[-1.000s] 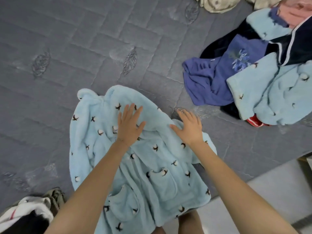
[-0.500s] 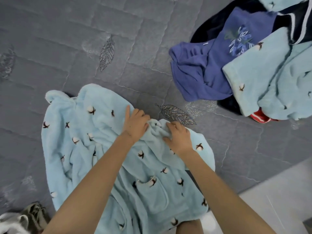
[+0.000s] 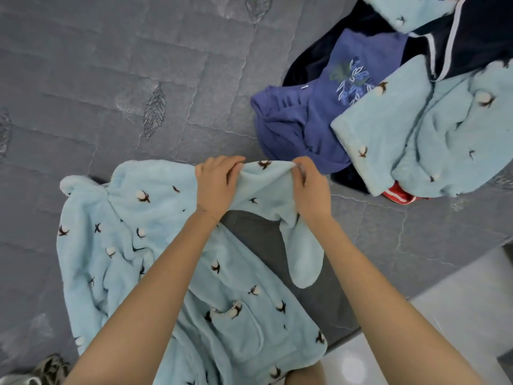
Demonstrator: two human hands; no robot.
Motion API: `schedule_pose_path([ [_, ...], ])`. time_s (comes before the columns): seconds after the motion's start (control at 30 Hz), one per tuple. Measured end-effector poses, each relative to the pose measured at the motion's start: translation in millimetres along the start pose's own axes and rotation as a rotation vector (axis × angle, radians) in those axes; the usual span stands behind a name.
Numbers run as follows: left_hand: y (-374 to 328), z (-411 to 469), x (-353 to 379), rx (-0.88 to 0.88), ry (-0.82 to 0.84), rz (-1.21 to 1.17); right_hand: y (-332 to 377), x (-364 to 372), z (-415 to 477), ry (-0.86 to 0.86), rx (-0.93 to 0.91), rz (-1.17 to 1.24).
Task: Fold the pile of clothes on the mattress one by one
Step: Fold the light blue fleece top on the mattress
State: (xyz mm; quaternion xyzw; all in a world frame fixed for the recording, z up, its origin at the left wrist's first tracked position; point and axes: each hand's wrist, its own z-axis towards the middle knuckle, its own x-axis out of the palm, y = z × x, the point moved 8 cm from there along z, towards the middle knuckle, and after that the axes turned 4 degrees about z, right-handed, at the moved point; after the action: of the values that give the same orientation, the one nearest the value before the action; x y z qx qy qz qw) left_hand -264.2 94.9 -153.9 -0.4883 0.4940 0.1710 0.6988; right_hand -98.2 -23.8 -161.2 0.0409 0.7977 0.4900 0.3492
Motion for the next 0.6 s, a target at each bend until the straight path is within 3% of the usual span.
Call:
schedule_pose_path([
  [0.2,-23,12,20,0.056,0.156,0.078,7,-28,27,0.058,-0.025,-0.011],
  [0.3,-12,24,16,-0.101,0.061,-0.121,-9,-25,31,0.193,0.051,-0.006],
  [0.43,-19,33,17,-0.184,-0.002,-0.261,-36,-19,27,0.377,0.101,-0.067],
  [0.6,-10,45,22,-0.306,-0.078,-0.348,-66,-41,29,0.273,0.159,-0.260],
])
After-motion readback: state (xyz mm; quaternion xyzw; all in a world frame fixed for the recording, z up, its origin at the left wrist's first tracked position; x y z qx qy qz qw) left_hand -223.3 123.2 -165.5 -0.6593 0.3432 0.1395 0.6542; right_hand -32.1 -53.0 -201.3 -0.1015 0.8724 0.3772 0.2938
